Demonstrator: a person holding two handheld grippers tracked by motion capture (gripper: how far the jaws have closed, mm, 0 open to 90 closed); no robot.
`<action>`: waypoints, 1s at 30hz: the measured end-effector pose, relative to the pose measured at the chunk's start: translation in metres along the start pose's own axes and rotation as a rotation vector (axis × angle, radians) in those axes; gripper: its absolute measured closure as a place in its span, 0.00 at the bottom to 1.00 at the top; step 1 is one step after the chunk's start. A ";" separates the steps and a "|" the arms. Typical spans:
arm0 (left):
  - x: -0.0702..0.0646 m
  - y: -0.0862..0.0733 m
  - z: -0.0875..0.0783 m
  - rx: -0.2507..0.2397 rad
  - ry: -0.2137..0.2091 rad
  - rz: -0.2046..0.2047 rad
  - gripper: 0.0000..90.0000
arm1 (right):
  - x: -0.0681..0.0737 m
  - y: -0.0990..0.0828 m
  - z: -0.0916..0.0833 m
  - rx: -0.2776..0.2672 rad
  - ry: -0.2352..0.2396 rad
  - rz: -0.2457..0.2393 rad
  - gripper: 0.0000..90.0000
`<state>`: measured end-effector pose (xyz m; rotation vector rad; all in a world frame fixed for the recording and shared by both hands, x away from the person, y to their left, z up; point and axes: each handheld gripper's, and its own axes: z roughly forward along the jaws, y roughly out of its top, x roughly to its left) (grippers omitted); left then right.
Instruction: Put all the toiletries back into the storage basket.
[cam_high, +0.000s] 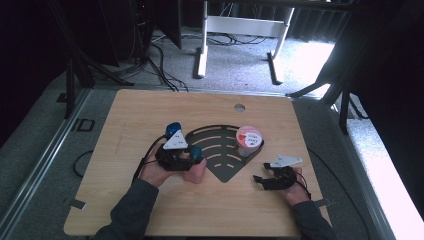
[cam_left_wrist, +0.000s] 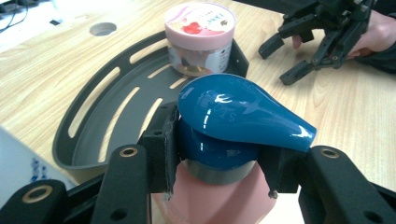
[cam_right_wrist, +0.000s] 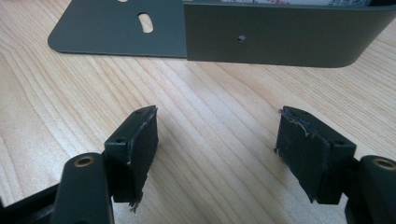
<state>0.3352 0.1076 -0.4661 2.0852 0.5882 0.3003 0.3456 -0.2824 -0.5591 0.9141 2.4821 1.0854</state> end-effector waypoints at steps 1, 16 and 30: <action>-0.001 0.001 0.001 -0.003 -0.003 -0.001 0.59 | 0.000 0.000 0.000 0.000 0.000 0.000 0.32; -0.011 0.015 0.010 -0.005 -0.040 0.030 0.59 | 0.000 0.000 0.000 0.000 0.001 -0.002 0.32; -0.016 0.024 0.022 -0.010 -0.055 0.033 0.59 | 0.000 0.000 0.000 0.000 0.003 -0.004 0.32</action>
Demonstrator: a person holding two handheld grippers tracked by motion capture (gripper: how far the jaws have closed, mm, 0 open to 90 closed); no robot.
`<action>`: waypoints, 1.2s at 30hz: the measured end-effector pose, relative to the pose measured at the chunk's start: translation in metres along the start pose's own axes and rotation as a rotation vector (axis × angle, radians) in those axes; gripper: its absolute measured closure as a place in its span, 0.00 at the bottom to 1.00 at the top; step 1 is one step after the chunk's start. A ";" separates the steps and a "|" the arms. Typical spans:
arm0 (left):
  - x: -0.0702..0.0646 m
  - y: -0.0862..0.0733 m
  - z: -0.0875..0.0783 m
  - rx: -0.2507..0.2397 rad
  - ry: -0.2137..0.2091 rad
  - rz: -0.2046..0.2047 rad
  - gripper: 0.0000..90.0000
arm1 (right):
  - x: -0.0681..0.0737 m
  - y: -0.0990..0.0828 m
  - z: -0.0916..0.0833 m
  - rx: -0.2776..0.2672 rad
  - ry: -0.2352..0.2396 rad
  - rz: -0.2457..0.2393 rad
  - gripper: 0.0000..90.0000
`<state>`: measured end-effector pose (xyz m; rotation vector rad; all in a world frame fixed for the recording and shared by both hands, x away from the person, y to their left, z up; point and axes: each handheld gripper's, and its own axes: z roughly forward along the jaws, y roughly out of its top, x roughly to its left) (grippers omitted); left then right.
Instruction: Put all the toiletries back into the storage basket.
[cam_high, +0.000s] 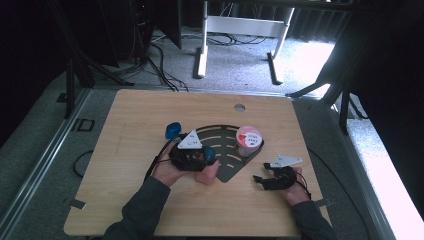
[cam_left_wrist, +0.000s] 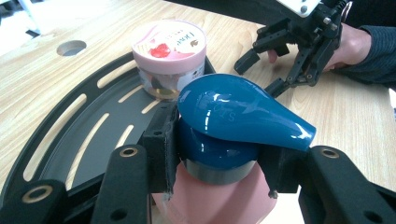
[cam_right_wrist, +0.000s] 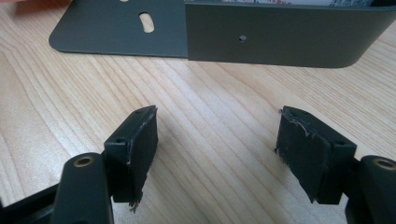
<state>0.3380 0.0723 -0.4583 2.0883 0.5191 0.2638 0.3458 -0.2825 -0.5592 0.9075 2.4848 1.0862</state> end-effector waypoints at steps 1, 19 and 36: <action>0.000 0.001 0.001 0.000 0.000 -0.001 0.59 | 0.000 0.000 0.000 0.000 0.000 -0.001 0.32; 0.003 0.013 0.013 -0.009 0.024 -0.030 0.59 | 0.000 0.000 0.000 0.000 0.003 -0.005 0.32; 0.009 0.018 0.024 -0.026 0.036 -0.057 0.59 | 0.000 0.000 0.000 0.001 0.005 -0.007 0.32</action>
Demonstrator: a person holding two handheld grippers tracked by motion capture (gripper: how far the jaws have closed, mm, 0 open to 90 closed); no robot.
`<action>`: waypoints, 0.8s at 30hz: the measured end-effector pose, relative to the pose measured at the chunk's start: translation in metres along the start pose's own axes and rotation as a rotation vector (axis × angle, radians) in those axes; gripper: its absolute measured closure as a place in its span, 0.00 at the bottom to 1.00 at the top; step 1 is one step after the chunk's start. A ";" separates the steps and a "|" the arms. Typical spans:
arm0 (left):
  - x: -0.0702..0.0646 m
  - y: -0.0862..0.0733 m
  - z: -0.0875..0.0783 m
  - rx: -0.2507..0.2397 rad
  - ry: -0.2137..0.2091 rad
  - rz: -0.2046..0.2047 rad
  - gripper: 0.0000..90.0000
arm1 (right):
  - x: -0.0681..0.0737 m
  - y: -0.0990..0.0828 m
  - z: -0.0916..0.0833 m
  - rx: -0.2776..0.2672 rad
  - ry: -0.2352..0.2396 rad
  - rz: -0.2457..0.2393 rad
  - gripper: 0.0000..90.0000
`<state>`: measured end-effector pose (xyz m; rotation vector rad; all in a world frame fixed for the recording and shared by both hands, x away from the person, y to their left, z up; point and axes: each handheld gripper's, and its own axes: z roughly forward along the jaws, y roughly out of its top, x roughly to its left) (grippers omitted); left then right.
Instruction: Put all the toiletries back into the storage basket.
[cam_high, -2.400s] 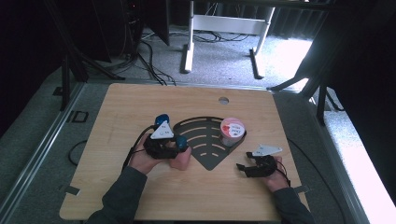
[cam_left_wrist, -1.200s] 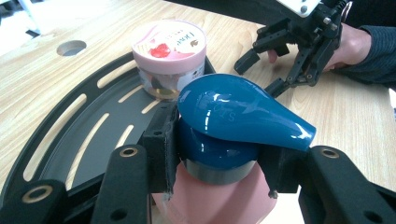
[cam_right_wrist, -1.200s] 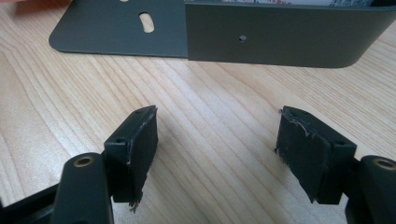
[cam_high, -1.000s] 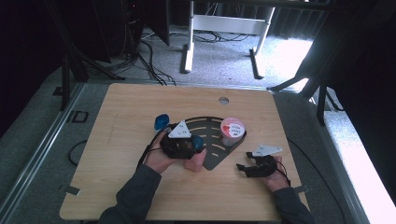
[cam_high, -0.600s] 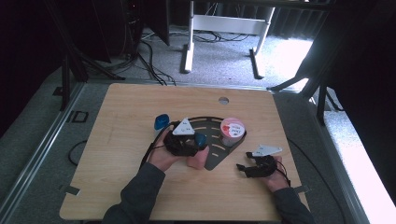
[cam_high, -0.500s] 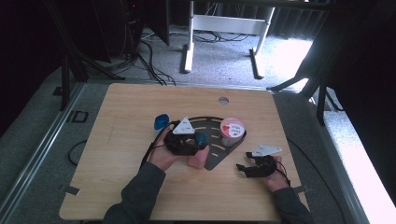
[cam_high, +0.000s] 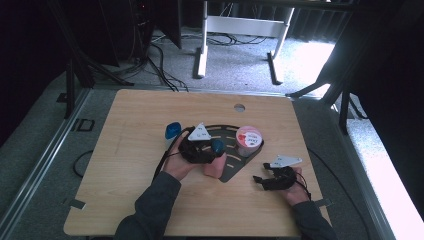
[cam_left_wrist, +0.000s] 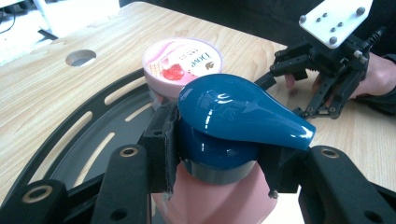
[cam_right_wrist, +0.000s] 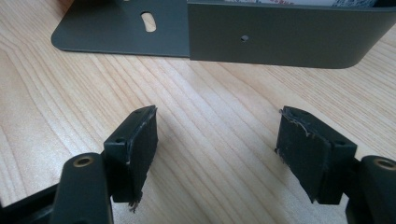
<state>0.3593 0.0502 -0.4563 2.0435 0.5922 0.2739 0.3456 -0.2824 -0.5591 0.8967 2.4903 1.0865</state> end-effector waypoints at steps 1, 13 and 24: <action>0.000 0.000 0.001 -0.001 0.001 -0.002 0.59 | 0.000 0.000 0.000 0.000 0.000 0.000 0.32; 0.003 0.005 0.009 -0.010 0.017 -0.006 0.59 | 0.000 0.000 0.000 0.000 0.000 0.000 0.32; 0.006 0.006 0.016 -0.016 0.032 0.002 0.59 | 0.000 0.000 0.000 0.000 0.001 0.000 0.32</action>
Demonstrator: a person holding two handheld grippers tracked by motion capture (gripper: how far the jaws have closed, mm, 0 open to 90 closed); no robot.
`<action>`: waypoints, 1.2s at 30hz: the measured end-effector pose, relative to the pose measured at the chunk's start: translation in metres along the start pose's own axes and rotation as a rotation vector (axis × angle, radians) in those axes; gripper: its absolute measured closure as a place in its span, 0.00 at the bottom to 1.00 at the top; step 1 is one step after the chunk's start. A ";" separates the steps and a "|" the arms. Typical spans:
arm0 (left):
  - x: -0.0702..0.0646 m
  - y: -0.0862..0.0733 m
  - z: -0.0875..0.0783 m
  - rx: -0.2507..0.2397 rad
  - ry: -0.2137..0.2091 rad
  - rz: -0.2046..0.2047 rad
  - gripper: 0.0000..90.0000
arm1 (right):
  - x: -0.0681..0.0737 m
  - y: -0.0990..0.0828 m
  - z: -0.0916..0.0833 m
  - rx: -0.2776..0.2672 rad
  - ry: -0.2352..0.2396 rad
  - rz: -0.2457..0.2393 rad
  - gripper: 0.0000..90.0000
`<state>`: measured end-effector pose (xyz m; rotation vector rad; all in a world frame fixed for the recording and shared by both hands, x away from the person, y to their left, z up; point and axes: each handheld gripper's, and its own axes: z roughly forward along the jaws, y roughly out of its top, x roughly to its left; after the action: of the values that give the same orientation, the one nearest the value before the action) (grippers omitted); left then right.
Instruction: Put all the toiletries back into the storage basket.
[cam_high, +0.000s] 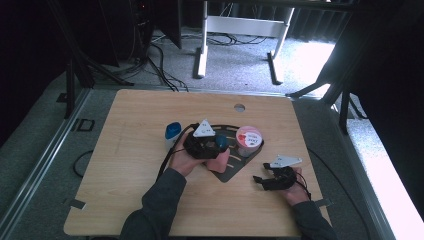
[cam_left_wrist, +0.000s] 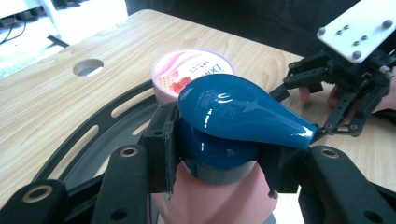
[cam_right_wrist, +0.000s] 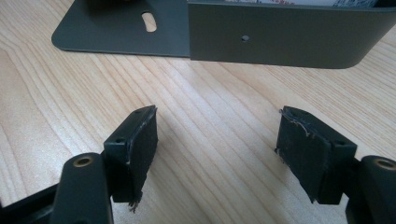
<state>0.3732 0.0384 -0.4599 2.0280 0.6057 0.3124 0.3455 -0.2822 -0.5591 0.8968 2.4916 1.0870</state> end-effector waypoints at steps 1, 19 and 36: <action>0.001 0.000 0.001 0.003 0.004 0.002 0.59 | 0.000 0.000 0.000 0.000 0.000 0.000 0.32; 0.011 0.004 0.013 0.014 0.024 0.000 0.59 | 0.000 0.000 0.000 -0.001 0.000 -0.001 0.32; 0.023 0.008 0.017 -0.005 0.036 -0.010 0.59 | 0.000 0.000 0.000 0.000 0.000 0.000 0.32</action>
<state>0.4024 0.0345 -0.4623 2.0181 0.6369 0.3447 0.3454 -0.2822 -0.5591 0.8967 2.4918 1.0873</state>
